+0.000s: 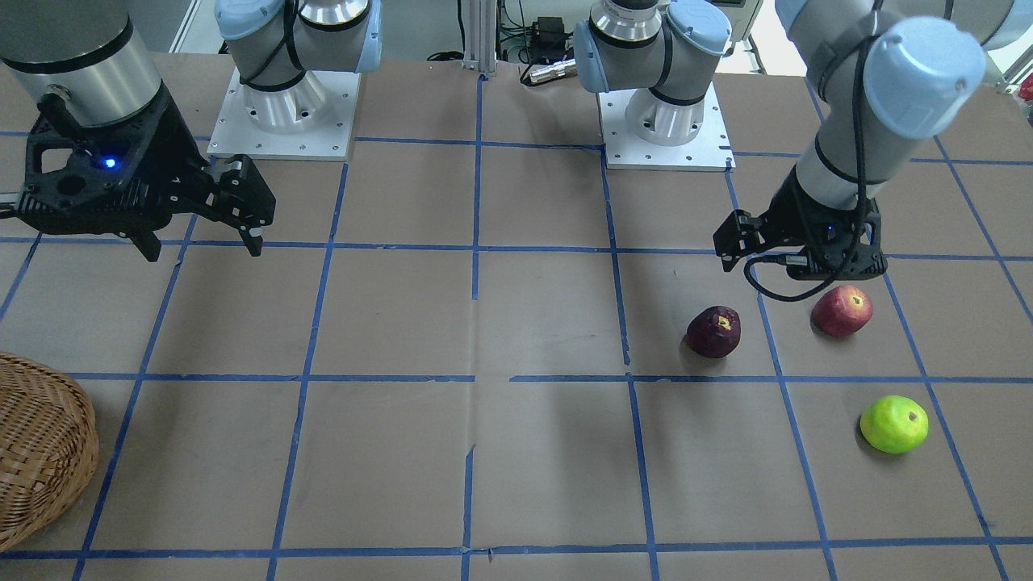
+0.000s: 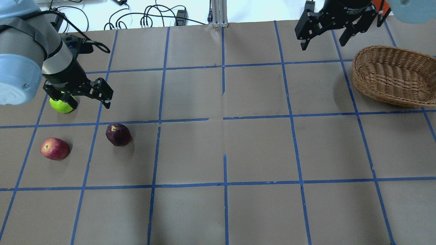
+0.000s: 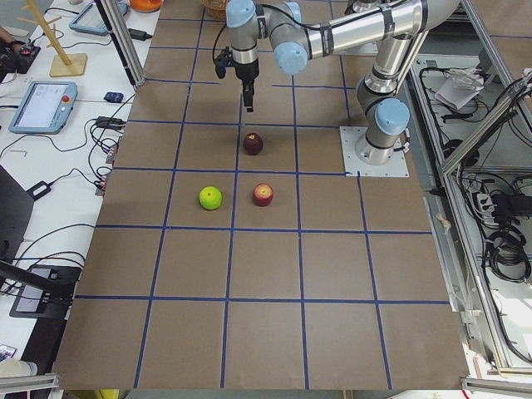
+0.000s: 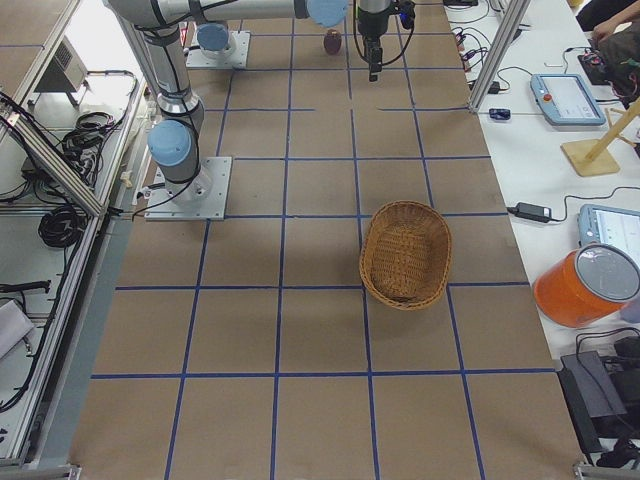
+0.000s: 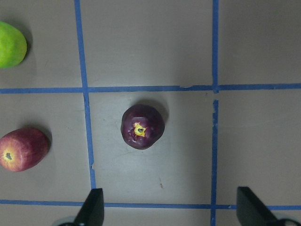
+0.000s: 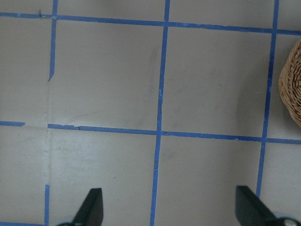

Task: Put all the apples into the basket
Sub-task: 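Lower the left gripper onto the dark purple apple and close it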

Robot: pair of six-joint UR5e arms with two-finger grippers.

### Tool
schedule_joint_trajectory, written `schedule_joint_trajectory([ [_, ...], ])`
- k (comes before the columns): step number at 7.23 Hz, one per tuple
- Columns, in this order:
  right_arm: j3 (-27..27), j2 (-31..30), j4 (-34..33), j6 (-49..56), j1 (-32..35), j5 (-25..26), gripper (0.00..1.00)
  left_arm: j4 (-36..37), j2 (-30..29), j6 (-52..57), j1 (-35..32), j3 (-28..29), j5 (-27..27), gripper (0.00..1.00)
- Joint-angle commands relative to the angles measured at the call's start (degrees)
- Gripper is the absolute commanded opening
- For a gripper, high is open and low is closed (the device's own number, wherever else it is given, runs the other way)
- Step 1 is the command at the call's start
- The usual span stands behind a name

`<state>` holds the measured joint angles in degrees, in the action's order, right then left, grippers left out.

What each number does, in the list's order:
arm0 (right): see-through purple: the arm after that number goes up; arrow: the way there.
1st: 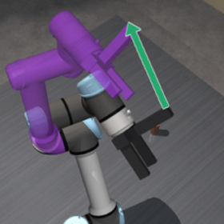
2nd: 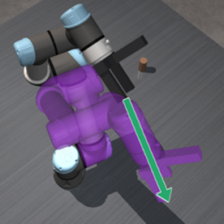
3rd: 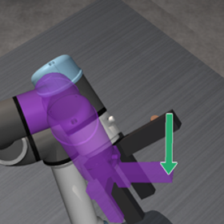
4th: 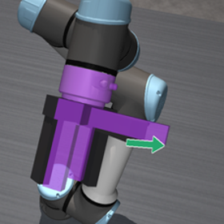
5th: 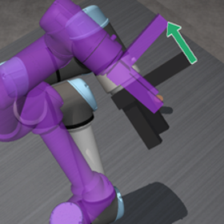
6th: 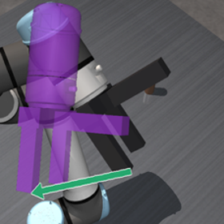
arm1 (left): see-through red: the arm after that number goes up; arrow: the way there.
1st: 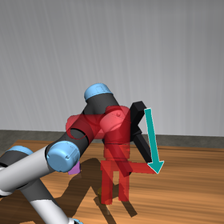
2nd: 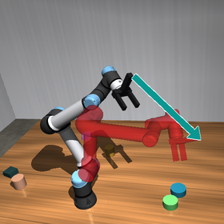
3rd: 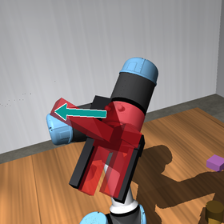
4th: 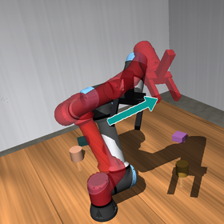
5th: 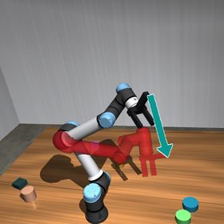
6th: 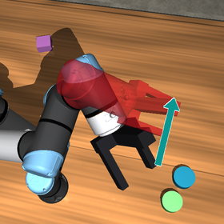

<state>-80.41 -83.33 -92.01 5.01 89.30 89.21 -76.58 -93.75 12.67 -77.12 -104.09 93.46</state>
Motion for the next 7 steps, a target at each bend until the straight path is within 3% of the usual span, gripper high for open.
schedule_joint_trajectory([
  [1, 0.0, 0.0, 0.0, 0.0, 0.0, 0.0, 1.00, 11.9, -5.9, 1.0, 1.4, -8.0, -4.7, 1.00],
  [2, 0.0, 0.0, 0.0, -0.1, 0.0, -0.2, 1.00, 16.1, -9.9, 1.0, 1.4, -8.5, -4.1, 1.00],
  [3, -0.1, 0.0, -0.1, 0.0, 0.0, -0.1, 1.00, 16.5, -11.5, 1.0, 1.2, -8.3, -3.9, 1.00],
  [4, -0.1, 0.0, -0.1, -0.1, 0.0, -0.2, 1.00, 16.8, -12.9, 1.4, 1.1, -8.2, -0.2, 1.00],
  [7, -0.2, 0.0, -0.1, 0.0, 0.0, -0.2, 1.00, 16.0, -14.9, 1.0, 1.1, -8.0, 0.1, 1.00],
])
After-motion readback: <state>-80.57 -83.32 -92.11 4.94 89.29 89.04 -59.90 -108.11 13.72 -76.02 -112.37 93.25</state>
